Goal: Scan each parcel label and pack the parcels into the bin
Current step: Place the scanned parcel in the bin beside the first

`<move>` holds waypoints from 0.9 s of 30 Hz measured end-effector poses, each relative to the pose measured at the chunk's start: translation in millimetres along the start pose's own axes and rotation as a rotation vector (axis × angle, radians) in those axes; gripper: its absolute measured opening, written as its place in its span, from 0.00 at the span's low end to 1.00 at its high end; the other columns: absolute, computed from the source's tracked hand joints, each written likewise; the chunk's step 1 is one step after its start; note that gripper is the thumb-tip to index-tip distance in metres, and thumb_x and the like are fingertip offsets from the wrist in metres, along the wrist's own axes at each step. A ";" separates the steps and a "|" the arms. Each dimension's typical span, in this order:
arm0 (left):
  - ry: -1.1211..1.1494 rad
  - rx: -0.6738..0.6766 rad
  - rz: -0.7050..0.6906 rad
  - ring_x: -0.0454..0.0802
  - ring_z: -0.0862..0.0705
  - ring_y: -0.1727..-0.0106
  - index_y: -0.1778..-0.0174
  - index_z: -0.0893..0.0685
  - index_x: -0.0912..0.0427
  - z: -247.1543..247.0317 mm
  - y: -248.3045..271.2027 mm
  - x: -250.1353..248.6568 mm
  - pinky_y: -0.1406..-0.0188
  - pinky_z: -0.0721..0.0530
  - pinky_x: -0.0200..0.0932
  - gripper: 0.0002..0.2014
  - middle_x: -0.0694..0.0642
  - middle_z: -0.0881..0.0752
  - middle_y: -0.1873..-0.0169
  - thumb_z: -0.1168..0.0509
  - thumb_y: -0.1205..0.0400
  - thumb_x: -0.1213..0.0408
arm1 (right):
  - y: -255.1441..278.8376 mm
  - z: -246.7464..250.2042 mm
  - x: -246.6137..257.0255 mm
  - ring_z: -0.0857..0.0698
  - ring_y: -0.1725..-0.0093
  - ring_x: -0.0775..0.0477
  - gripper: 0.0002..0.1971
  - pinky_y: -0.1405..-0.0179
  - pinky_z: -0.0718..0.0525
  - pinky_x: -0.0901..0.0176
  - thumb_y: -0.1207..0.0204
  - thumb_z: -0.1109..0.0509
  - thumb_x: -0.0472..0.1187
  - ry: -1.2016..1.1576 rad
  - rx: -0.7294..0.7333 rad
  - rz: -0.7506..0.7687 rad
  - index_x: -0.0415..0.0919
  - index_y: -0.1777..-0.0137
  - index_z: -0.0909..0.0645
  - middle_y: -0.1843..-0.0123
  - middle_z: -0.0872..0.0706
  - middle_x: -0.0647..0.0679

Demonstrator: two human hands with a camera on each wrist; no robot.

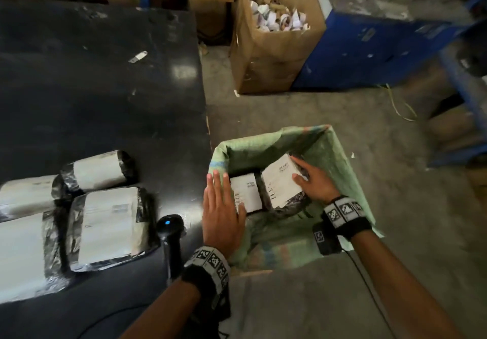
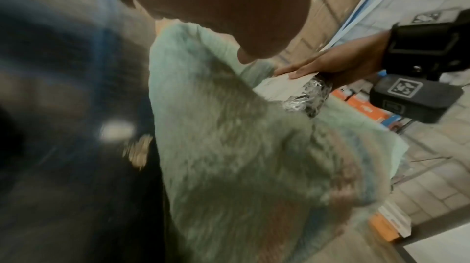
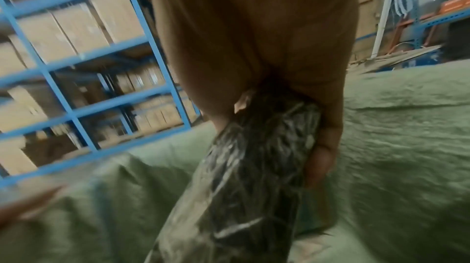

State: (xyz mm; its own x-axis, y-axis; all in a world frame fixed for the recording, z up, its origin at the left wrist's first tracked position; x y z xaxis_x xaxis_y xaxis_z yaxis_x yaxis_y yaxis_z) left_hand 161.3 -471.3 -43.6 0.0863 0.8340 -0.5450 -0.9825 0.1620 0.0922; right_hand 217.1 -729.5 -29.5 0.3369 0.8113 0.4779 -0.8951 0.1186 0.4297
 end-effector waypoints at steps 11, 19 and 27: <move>-0.079 -0.005 0.007 0.59 0.53 0.10 0.12 0.47 0.69 -24.2 -1.7 6.3 0.12 0.44 0.59 0.37 0.67 0.49 0.12 0.39 0.17 0.67 | -115.6 -54.2 -123.1 0.24 0.24 0.33 0.33 0.22 0.29 0.47 0.18 0.32 0.41 -0.034 0.126 -0.211 0.52 0.15 0.39 0.22 0.24 0.35; -0.160 0.034 0.016 0.60 0.54 0.10 0.12 0.48 0.69 -29.8 -6.1 15.7 0.10 0.52 0.54 0.38 0.67 0.50 0.11 0.42 0.17 0.64 | -137.0 -116.2 -158.2 0.32 0.19 0.34 0.33 0.20 0.36 0.51 0.16 0.38 0.33 -0.038 0.074 -0.281 0.49 0.13 0.44 0.15 0.36 0.38; -0.172 0.029 0.027 0.60 0.54 0.10 0.12 0.48 0.68 -31.7 -10.5 10.1 0.13 0.43 0.60 0.40 0.66 0.50 0.11 0.39 0.19 0.62 | -152.2 -148.0 -180.6 0.36 0.21 0.23 0.40 0.22 0.33 0.36 0.20 0.45 0.39 0.402 0.147 -0.342 0.50 0.12 0.62 0.14 0.47 0.31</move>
State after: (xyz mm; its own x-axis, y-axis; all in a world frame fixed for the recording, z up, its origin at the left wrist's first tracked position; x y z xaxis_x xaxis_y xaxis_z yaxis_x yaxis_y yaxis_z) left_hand 167.2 -481.3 -76.4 0.0890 0.9159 -0.3914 -0.9800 0.1508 0.1301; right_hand 249.3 -809.4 -294.6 0.4374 0.8989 -0.0263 -0.6942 0.3561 0.6255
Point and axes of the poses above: each hand's wrist, its own y-axis away from the middle knuckle, its own z-axis out of the back of the hand, x = y × z, the point moved 7 cm from there along -y, towards the middle knuckle
